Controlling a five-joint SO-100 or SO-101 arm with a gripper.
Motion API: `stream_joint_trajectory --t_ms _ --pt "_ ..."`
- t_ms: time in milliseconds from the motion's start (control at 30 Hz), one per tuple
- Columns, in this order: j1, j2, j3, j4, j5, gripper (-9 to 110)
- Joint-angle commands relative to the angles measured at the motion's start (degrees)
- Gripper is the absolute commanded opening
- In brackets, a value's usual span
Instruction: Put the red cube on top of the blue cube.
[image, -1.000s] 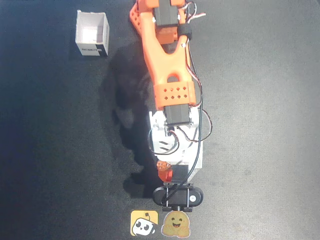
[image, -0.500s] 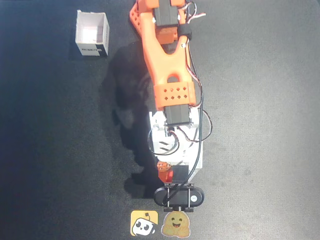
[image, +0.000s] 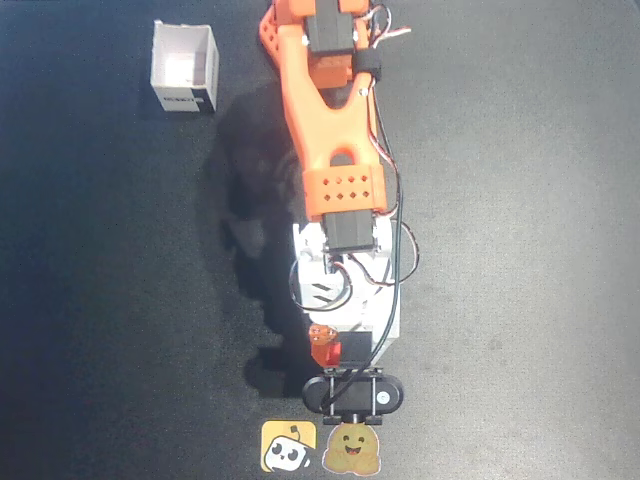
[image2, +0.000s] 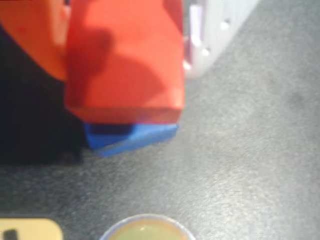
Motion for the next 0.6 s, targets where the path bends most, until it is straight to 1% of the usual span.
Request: stream_joint_trajectory --t_ms 0,367,567 --pt "0.7 2.6 -3.2 0.3 -1.2 3" --pt "0.8 2.3 -3.3 0.0 -1.8 5" --pt "0.8 2.3 -3.5 -1.1 -1.7 9"
